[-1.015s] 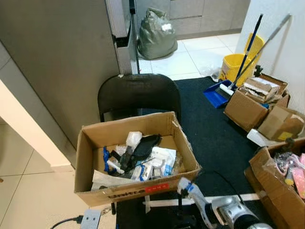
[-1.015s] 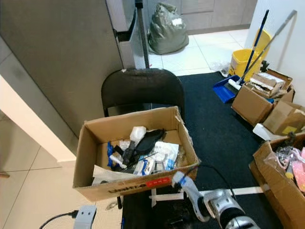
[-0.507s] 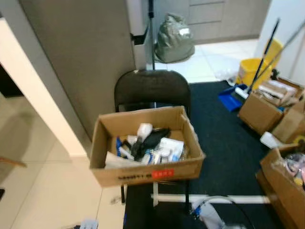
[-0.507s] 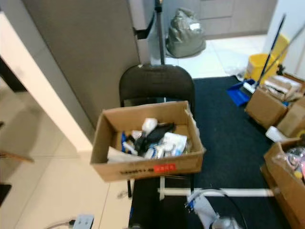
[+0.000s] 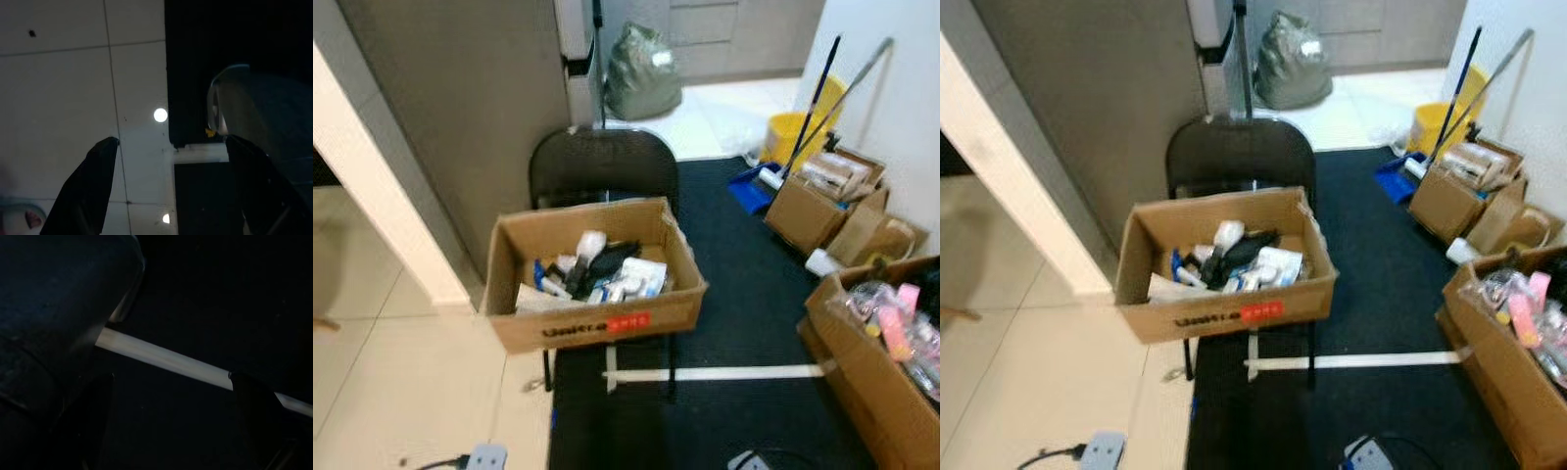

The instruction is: Picking trash to rubbish bin

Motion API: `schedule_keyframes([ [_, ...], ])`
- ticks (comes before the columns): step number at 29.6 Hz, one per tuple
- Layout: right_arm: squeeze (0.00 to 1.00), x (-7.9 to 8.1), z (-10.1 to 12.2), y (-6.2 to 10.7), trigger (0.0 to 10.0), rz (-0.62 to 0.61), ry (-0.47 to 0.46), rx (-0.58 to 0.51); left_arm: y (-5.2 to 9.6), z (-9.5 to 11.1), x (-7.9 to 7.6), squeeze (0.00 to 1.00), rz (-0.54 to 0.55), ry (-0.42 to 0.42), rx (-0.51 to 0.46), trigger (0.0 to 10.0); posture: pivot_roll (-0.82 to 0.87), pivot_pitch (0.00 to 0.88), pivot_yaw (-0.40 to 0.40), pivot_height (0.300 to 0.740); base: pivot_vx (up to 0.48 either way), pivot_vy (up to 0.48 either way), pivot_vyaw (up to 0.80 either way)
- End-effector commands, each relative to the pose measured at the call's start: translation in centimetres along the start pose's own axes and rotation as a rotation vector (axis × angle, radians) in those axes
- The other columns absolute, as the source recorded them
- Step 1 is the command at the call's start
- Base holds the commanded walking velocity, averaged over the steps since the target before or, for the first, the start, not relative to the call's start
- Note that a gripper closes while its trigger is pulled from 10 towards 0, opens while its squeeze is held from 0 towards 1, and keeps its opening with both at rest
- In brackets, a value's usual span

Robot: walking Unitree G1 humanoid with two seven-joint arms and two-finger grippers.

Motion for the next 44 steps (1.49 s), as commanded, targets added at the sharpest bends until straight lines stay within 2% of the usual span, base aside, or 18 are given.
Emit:
schedule_keyframes([
  [1,0.0,0.9,0.1,-0.1,10.0,0.013,-0.017,-0.001,0.1,-1.3,-0.4,0.0,-0.009,0.014,0.04,10.0,-0.01,0.048,0.087,0.74,0.0,0.0,-0.8],
  [9,0.0,0.7,-0.2,-0.1,10.0,0.0,0.002,0.02,0.1,-1.2,-0.5,0.0,-0.014,-0.002,0.039,10.0,-0.01,0.045,0.081,0.74,0.0,0.0,-0.8],
  [16,0.0,-0.4,0.0,0.0,10.0,-0.043,-0.005,0.015,0.1,-0.5,0.2,0.0,0.016,0.016,0.017,10.0,-0.01,0.044,0.069,0.74,0.0,0.0,-0.8],
  [21,0.0,-1.2,1.0,0.1,10.0,-0.066,0.004,0.002,0.1,-0.1,0.9,0.0,0.04,0.033,0.005,10.0,0.0,0.044,0.064,0.74,0.0,0.0,-0.8],
  [24,0.0,-1.7,2.9,0.2,10.0,-0.083,0.01,-0.036,0.2,-0.3,1.5,0.0,0.059,0.054,0.0,10.0,0.0,0.058,0.058,0.74,0.0,0.0,-0.8],
  [29,0.0,-2.1,4.8,0.3,10.0,-0.091,0.033,-0.074,0.4,-0.6,2.5,0.0,0.086,0.072,0.0,10.0,0.02,0.089,0.043,0.74,0.0,0.0,-0.8],
  [35,0.0,-2.5,5.6,0.4,10.0,-0.112,0.058,-0.077,0.7,-1.0,3.2,0.0,0.124,0.105,0.0,10.0,0.02,0.077,0.046,0.74,0.0,0.0,-0.8],
  [37,0.0,-3.0,6.2,0.6,10.0,-0.122,0.003,-0.093,0.8,-1.3,3.4,0.0,0.132,0.116,-0.002,10.0,0.03,0.089,0.047,0.74,0.0,0.0,-0.8],
  [44,0.0,-3.5,6.8,0.7,10.0,-0.148,-0.042,-0.106,1.0,-1.7,4.0,0.0,0.154,0.126,-0.004,10.0,0.06,0.104,0.035,0.74,0.0,0.0,-0.8],
])
Point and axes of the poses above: a point about 5 cm out from each wrist's last joint towards the gripper, its own y axis pointing back from the gripper into the wrist, its own z axis along the axis of the wrist's last joint, x = y × z, the point moved 6 cm from there along -y, pointing out of the wrist towards the gripper, and after that the axes turned 1 degree about -y, right-handed, at the moved point
